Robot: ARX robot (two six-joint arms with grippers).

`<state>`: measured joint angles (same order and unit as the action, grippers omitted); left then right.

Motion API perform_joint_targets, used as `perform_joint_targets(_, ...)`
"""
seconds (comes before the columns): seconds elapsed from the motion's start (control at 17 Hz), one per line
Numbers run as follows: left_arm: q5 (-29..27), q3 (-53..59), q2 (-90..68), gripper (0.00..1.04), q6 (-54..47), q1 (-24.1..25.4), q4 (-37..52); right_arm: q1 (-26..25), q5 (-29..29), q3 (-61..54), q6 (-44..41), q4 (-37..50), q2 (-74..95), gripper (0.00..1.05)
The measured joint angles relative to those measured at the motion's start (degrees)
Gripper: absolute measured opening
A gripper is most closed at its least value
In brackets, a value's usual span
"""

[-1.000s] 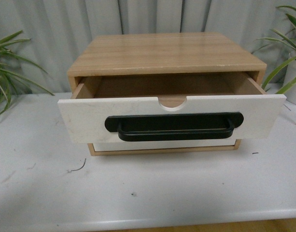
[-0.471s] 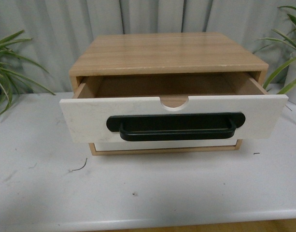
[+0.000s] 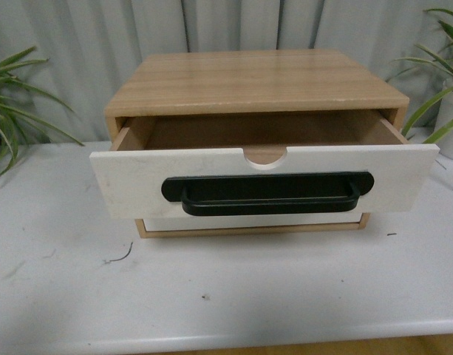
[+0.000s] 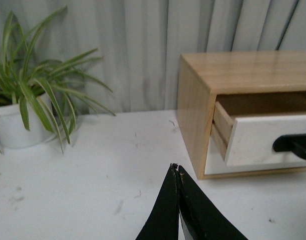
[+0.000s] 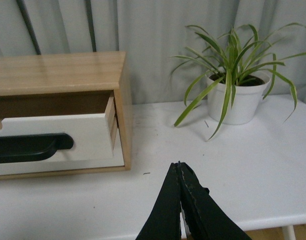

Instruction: Pull drawer

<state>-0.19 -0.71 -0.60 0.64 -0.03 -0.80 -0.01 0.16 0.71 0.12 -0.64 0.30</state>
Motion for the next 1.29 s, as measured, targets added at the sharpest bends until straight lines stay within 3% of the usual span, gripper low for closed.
perform_joint_targets(0.47, 0.15, -0.02, 0.09, 0.02, -0.02, -0.02, 0.57, 0.0, -0.15, 0.0, -0.02, 0.42, -0.07, 0.02)
perform_joint_targets(0.53, 0.17, -0.02, 0.09, 0.04, -0.02, -0.02, 0.57, 0.0, -0.15, 0.0, -0.02, 0.42, -0.07, 0.02)
perform_joint_targets(0.59, 0.15, -0.02, 0.09, 0.15, -0.02, -0.02, 0.57, 0.0, -0.15, 0.0, -0.11, 0.42, -0.07, 0.06)
perform_joint_targets(0.65, 0.15, -0.02, 0.09, 0.19, -0.02, -0.02, 0.57, 0.0, -0.15, 0.0, -0.11, 0.42, -0.07, 0.1)
perform_joint_targets(0.76, 0.15, -0.02, 0.09, 0.28, -0.02, -0.02, 0.57, 0.0, -0.17, 0.0, -0.11, 0.42, -0.07, 0.19)
perform_joint_targets(0.88, 0.15, -0.02, 0.09, 0.49, -0.02, -0.02, 0.57, 0.0, -0.17, 0.0, -0.11, 0.42, -0.07, 0.41)
perform_joint_targets(1.06, 0.15, -0.02, 0.09, 0.87, -0.02, -0.02, 0.57, 0.0, -0.15, 0.0, -0.11, 0.42, -0.07, 0.79)
perform_joint_targets(1.12, 0.15, -0.02, 0.09, 0.97, -0.15, -0.02, 0.57, 0.0, -0.17, 0.0, -0.09, 0.42, -0.07, 1.0)
perform_joint_targets(1.29, 0.15, -0.02, 0.09, 0.98, -0.2, -0.02, 0.57, 0.0, -0.15, 0.0, -0.11, 0.42, -0.07, 0.98)
